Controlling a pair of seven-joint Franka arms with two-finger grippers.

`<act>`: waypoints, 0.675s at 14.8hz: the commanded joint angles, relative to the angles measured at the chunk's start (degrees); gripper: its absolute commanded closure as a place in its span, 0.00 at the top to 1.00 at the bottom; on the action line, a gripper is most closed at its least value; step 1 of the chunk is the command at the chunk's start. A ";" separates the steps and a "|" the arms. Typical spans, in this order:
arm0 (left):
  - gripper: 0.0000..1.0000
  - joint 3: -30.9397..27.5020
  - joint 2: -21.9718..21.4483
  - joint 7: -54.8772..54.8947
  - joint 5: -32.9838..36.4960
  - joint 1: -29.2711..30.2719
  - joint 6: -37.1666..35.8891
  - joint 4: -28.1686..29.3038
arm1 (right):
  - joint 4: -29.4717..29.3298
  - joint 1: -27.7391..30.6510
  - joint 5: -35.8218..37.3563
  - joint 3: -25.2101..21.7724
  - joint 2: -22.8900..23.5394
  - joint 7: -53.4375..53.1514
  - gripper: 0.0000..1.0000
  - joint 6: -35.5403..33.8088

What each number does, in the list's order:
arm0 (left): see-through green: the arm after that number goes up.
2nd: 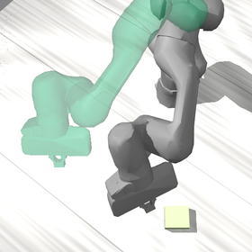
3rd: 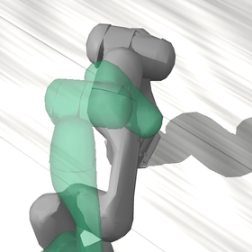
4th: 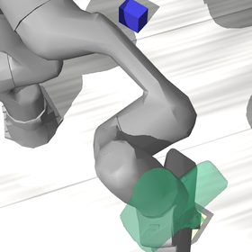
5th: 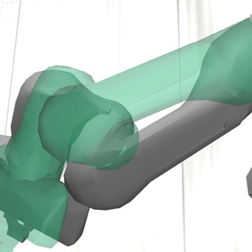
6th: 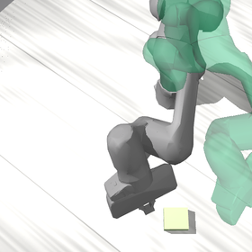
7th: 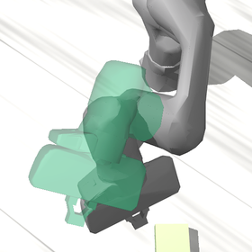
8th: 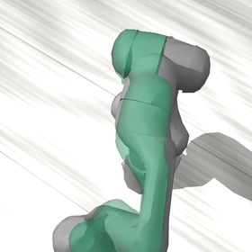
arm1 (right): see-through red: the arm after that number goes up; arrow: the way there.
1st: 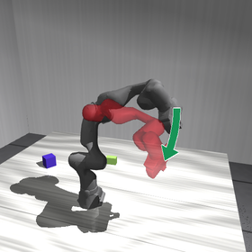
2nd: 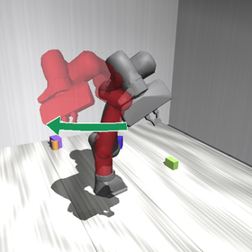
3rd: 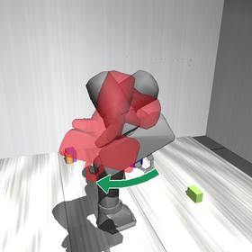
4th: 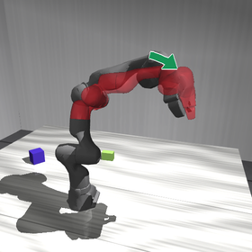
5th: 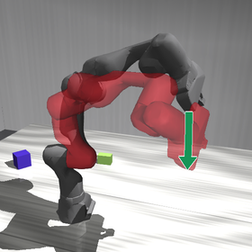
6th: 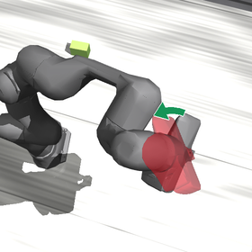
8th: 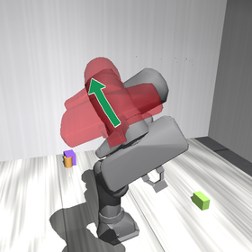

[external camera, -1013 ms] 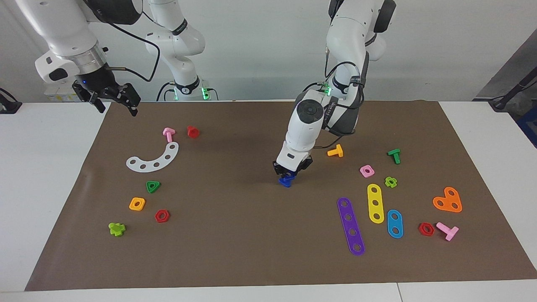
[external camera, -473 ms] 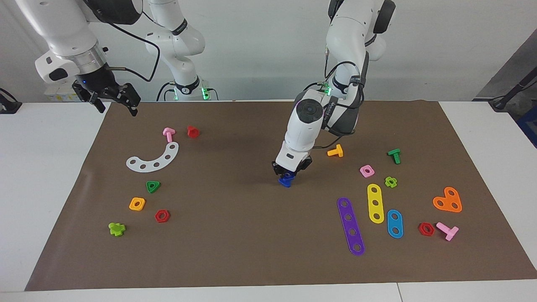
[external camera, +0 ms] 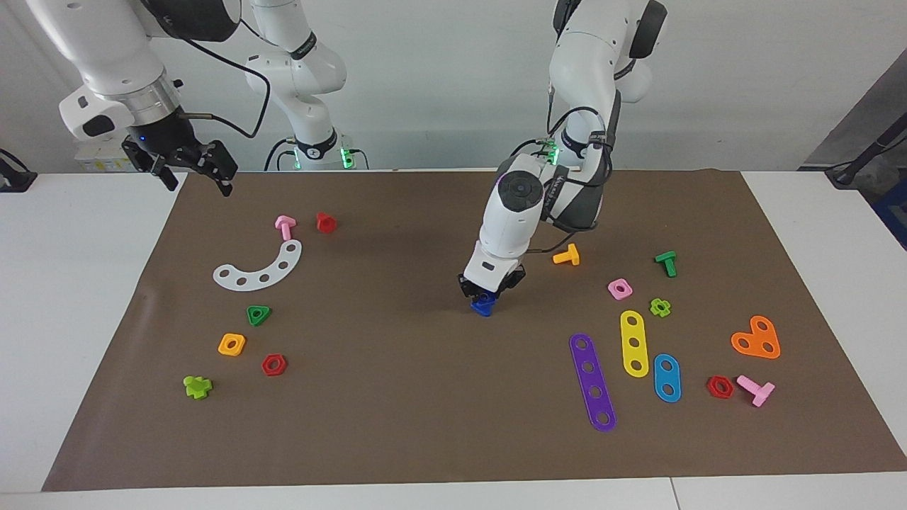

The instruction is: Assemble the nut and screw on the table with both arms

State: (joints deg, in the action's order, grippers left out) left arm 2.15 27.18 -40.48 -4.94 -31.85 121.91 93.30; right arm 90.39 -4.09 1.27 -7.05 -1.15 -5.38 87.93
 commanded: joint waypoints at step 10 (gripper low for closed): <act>0.79 -1.10 0.33 -0.65 1.15 -1.11 4.12 3.38 | 0.66 -0.04 -0.75 -0.42 -0.87 0.72 1.00 -0.66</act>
State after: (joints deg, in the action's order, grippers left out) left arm 2.06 27.86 -40.48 -4.77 -31.91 124.60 95.71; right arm 90.39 -4.09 1.27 -7.05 -1.15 -5.38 87.93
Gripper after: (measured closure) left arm 0.476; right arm 0.000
